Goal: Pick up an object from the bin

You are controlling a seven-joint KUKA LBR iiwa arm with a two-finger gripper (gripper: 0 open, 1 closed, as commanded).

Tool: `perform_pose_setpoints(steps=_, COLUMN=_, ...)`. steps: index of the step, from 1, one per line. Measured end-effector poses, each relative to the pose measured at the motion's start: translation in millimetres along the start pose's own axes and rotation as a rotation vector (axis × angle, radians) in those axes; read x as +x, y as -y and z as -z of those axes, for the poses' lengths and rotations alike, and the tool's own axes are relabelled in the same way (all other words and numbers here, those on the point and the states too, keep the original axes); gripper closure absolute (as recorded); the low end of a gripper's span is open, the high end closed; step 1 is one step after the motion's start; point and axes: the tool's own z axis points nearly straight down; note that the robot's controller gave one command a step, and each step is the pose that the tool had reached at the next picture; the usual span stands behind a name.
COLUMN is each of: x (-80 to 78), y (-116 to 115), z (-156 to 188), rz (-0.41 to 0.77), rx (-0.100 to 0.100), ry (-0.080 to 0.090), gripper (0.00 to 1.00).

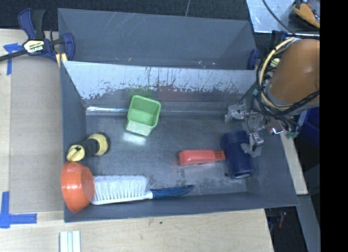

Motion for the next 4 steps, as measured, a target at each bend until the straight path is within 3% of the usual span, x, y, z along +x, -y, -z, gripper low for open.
perform_pose_setpoints(steps=1, x=6.2, y=-2.7, z=-24.4, rz=-0.019, rx=0.0, ry=-0.003, gripper=0.0)
perform_pose_setpoints(steps=2, x=21.6, y=-5.1, z=-25.1, rz=0.313, rx=0.007, ry=0.01, gripper=0.0)
perform_pose_setpoints(steps=3, x=-5.0, y=4.7, z=-42.2, rz=0.071, rx=0.022, ry=0.023, gripper=1.0)
perform_pose_setpoints(steps=4, x=-5.1, y=4.7, z=-42.2, rz=0.072, rx=0.023, ry=0.023, gripper=1.0)
